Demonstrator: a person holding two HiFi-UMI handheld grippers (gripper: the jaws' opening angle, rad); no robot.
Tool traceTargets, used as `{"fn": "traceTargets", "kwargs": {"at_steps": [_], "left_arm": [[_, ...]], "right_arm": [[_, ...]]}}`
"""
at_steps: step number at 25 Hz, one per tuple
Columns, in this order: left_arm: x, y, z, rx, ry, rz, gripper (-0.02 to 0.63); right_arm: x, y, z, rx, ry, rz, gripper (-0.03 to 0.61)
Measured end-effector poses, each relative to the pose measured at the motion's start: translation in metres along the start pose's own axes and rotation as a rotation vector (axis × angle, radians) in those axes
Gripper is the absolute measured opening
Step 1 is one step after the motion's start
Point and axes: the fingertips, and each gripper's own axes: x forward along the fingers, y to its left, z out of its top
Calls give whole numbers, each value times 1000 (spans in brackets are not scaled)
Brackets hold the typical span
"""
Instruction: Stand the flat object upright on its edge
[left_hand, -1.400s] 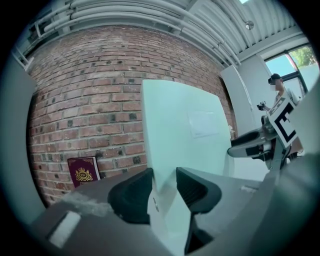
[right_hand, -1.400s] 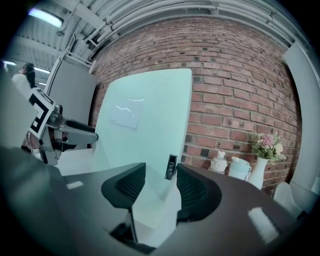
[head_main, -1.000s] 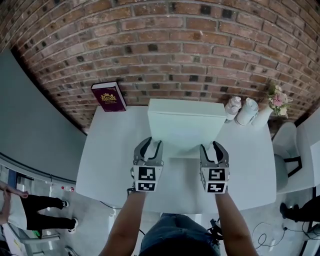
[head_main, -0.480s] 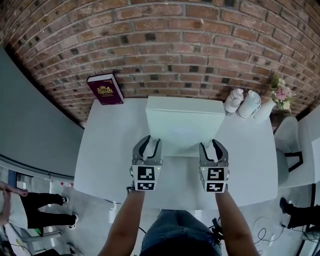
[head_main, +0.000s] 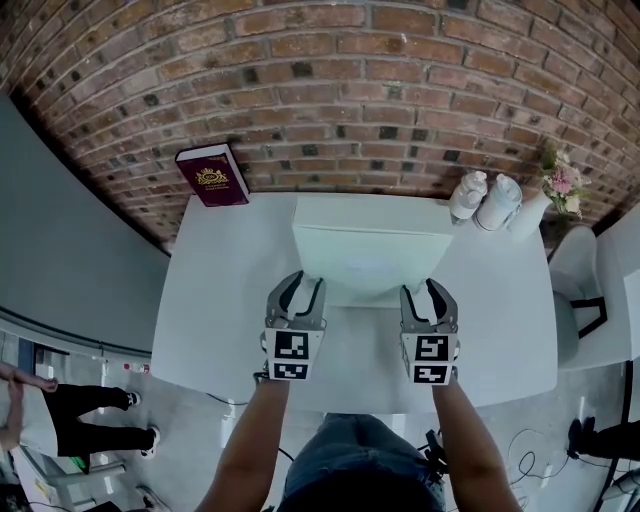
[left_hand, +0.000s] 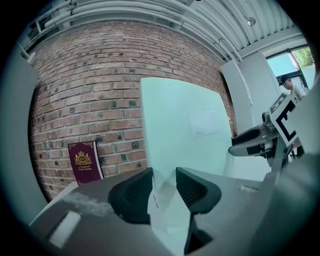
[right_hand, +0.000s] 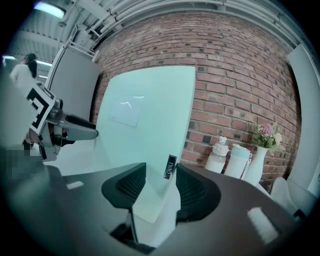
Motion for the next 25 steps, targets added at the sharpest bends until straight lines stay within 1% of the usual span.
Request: {"fn": "traceTargets", "kwargs": {"at_steps": [15, 18, 22, 25], "left_arm": [[-12, -6, -10, 19, 30, -27, 153], [-11, -5, -11, 16, 42, -36, 153], [-9, -7, -21, 16, 91, -59, 154], [-12, -5, -24, -10, 86, -59, 187]], "right_arm": [[-14, 8, -10, -39, 20, -33, 170], [-13, 7, -10, -50, 29, -42, 173], [-13, 6, -9, -47, 31, -57, 181], [-14, 3, -8, -31, 17, -66, 207]]}}
